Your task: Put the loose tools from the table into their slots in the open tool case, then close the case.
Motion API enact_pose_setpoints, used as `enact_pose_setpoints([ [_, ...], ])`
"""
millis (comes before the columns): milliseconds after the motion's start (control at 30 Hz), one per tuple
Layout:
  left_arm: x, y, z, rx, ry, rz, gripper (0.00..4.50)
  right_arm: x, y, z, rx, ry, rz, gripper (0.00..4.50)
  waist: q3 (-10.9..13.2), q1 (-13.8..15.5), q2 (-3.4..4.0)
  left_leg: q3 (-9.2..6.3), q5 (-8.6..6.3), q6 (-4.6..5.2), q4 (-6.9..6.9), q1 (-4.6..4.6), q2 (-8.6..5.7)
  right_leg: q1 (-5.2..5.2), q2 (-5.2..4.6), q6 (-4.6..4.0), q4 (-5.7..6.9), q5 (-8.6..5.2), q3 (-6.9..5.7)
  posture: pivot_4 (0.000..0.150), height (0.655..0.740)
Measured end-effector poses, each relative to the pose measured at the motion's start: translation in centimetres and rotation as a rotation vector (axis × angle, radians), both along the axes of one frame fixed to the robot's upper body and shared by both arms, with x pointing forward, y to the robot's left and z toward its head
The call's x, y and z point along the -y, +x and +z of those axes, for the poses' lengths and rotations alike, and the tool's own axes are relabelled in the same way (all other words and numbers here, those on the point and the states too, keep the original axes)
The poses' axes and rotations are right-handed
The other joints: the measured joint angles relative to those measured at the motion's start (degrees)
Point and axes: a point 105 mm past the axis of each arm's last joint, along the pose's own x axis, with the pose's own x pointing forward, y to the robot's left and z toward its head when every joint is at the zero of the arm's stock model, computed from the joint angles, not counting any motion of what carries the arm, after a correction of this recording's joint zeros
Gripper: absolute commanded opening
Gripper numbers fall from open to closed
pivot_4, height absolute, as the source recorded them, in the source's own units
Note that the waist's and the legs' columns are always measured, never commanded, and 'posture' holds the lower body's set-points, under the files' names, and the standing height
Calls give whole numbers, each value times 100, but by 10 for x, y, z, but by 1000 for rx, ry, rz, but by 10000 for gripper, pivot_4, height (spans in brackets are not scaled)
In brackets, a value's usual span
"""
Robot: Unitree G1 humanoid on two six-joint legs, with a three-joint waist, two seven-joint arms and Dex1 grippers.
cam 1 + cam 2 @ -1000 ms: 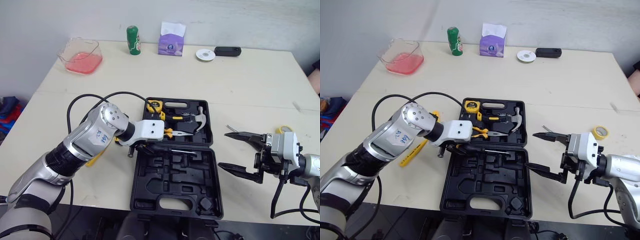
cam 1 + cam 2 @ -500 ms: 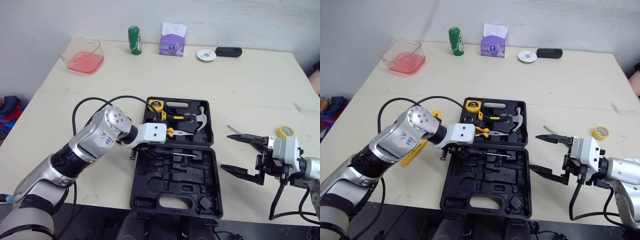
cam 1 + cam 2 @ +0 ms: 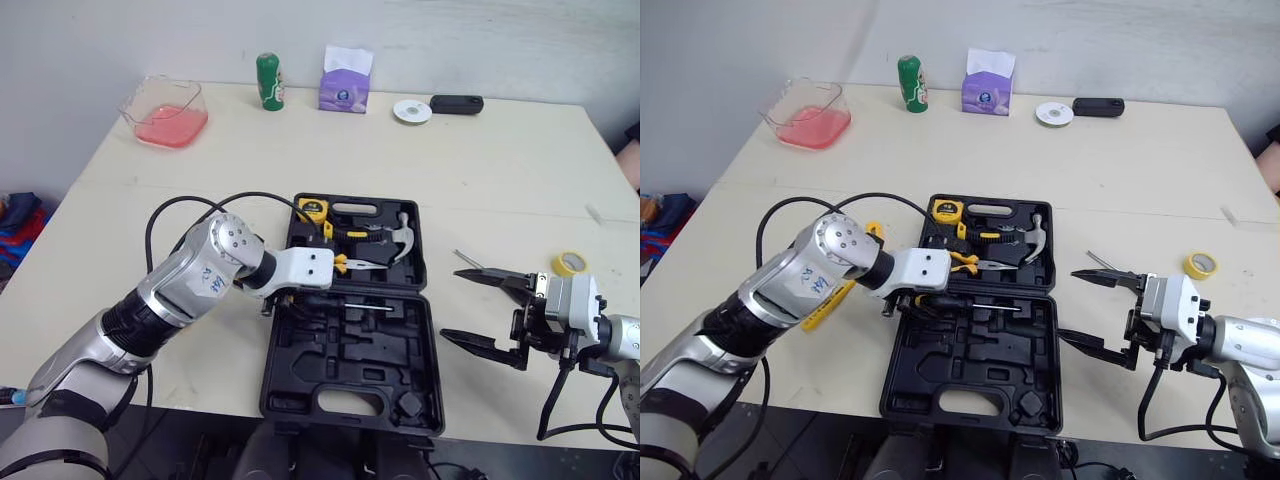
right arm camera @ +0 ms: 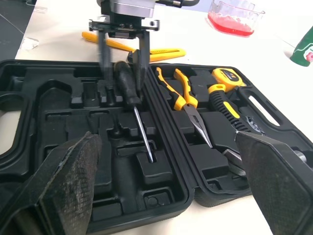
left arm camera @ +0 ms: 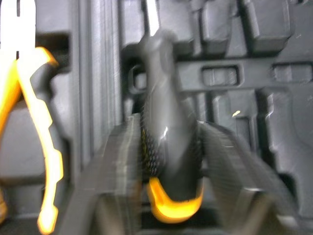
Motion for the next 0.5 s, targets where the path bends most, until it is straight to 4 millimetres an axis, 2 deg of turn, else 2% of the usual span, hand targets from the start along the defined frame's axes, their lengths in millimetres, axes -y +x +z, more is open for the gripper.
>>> enact_pose_setpoints([
  [200,1,-2,18,34,-68,-11,37192,-1,0,-3,-5,-4,6,45000,0,-16,0,-1,-2,3,0,-2,0,-1,0,0,-2,0,-1,1500,7400],
  [300,10,-6,31,36,-201,-29,37192,-1,0,-4,-7,-6,8,45000,0,-5,0,-5,-2,3,3,-3,0,-1,-1,0,0,0,-2,1500,7400],
  [367,13,-5,43,41,-350,-15,37192,1,0,-5,-13,-6,8,45000,0,-9,0,-6,-2,3,4,-2,0,0,-1,0,0,0,-2,1500,7400],
  [467,10,-3,55,50,-482,-10,29042,5,2,-9,-31,-3,-3,45000,0,-13,0,-5,-2,3,4,-2,0,0,-1,0,1,0,-3,1500,7400],
  [500,6,-1,56,50,-513,-3,24890,6,1,-9,-27,-4,-2,45000,0,-17,1,-5,-2,3,4,-1,0,0,-1,0,1,0,-2,1500,7400],
])
